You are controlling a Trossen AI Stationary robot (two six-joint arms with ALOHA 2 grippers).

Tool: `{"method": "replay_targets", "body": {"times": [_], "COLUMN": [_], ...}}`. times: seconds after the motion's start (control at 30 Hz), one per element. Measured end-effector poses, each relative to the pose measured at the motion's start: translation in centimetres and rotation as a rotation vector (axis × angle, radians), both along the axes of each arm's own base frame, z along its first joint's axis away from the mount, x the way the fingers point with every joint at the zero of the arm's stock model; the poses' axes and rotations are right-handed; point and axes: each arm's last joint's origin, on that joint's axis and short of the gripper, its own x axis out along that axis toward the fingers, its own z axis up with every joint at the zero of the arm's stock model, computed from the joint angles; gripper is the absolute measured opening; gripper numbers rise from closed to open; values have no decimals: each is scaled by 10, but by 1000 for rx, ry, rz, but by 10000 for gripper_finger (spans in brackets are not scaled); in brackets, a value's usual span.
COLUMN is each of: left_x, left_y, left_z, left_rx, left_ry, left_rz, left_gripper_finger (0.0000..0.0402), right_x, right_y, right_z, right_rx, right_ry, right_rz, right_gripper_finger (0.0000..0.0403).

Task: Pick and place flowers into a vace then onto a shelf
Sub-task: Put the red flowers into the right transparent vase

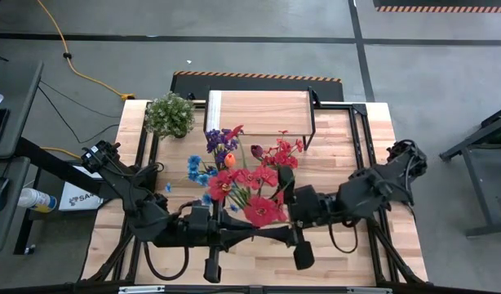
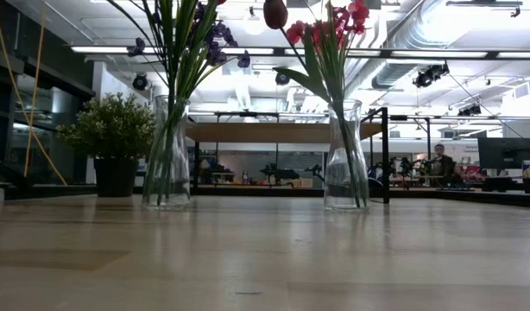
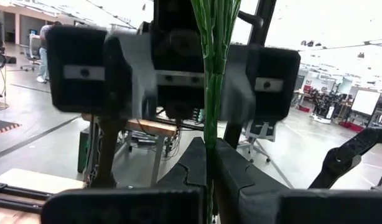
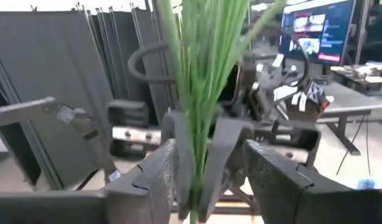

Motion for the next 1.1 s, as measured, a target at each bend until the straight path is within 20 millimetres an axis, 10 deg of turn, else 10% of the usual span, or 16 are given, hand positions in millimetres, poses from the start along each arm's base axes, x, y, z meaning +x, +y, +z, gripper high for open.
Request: {"method": "replay_targets", "body": {"times": [1.1], "left_x": [1], "left_y": [0], "left_z": [-3], "left_rx": [12], "left_ry": [29], "left_rz": [17], "left_gripper_finger": [39], "right_x": [-1], "right_y": [-3], "right_z": [3], "right_rx": [-101], "right_ry": [-31], "right_rz": [-19], "right_gripper_finger": [12]}}
